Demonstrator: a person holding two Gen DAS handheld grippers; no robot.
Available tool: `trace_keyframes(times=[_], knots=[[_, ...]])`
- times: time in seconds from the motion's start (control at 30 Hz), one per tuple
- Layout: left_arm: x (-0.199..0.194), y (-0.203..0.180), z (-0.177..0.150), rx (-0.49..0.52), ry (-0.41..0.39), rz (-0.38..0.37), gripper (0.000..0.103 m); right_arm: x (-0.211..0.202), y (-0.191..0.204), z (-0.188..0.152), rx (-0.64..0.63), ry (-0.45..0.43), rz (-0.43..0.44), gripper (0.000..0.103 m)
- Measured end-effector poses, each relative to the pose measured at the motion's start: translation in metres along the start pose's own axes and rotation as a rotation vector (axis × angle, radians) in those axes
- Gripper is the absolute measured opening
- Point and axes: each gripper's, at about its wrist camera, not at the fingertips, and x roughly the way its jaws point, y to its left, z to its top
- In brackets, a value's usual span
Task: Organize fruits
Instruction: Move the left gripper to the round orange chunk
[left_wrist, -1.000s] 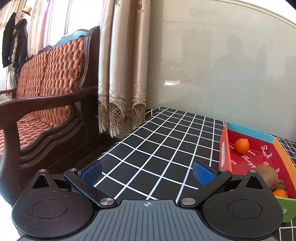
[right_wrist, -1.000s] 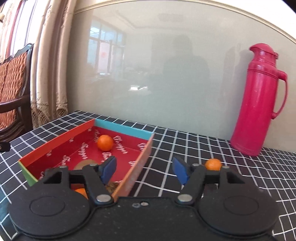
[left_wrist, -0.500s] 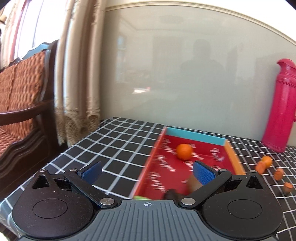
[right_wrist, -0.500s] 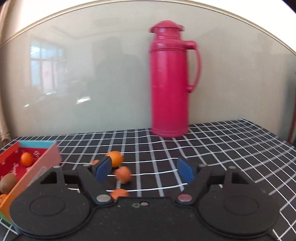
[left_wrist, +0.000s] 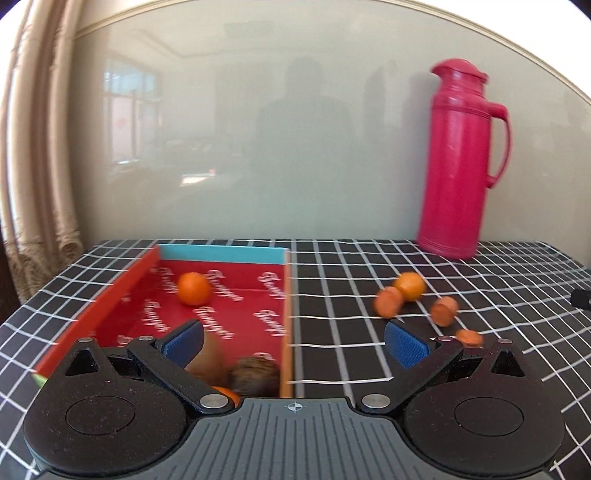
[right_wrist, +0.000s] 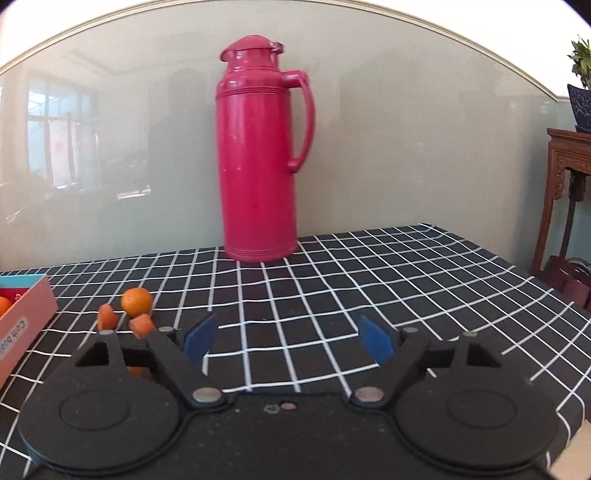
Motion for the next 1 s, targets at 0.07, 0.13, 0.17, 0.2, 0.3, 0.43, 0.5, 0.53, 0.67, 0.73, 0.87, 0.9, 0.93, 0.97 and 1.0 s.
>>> trace_keyframes(times=[0.07,0.13,0.17,0.2,0.3,0.43,0.5,0.53,0.67,0.73,0.87,0.9,0.93,0.97,1.0], knots=[[0.001,-0.015,0.0,0.015,0.002,-0.024,0.103,-0.001,-0.009,0.0,0.008,-0.003,-0.014,0.083],[0.005,-0.027,0.0,0.023,0.007,-0.044,0.103,-0.003,-0.021,-0.001,0.021,-0.005,-0.033,0.083],[0.007,-0.033,0.0,0.026,0.01,-0.052,0.103,-0.003,-0.025,-0.001,0.026,-0.006,-0.045,0.083],[0.008,-0.037,0.0,0.029,0.015,-0.059,0.103,-0.004,-0.03,-0.002,0.032,-0.007,-0.061,0.083],[0.014,-0.05,-0.001,0.031,0.025,-0.08,0.103,-0.003,-0.049,-0.004,0.055,0.004,-0.105,0.083],[0.023,-0.065,-0.003,0.042,0.037,-0.108,0.103,-0.002,-0.071,-0.008,0.07,0.015,-0.149,0.083],[0.027,-0.074,-0.003,0.051,0.041,-0.122,0.103,-0.003,-0.081,-0.011,0.074,0.019,-0.167,0.083],[0.029,-0.079,-0.004,0.055,0.043,-0.128,0.103,-0.004,-0.086,-0.012,0.076,0.021,-0.176,0.083],[0.035,-0.095,-0.005,0.07,0.054,-0.153,0.103,-0.004,-0.099,-0.016,0.086,0.026,-0.197,0.083],[0.037,-0.105,-0.006,0.078,0.057,-0.174,0.103,-0.004,-0.102,-0.017,0.083,0.025,-0.2,0.083],[0.041,-0.12,-0.006,0.099,0.069,-0.201,0.103,-0.004,-0.105,-0.019,0.073,0.028,-0.206,0.083],[0.042,-0.122,-0.007,0.1,0.073,-0.203,0.103,-0.004,-0.107,-0.019,0.075,0.028,-0.209,0.083],[0.045,-0.126,-0.007,0.105,0.079,-0.202,0.103,-0.004,-0.108,-0.019,0.076,0.029,-0.211,0.083],[0.047,-0.128,-0.007,0.106,0.086,-0.203,0.102,-0.004,-0.11,-0.02,0.078,0.031,-0.215,0.083],[0.049,-0.13,-0.007,0.103,0.093,-0.207,0.102,-0.004,-0.112,-0.02,0.079,0.032,-0.219,0.083]])
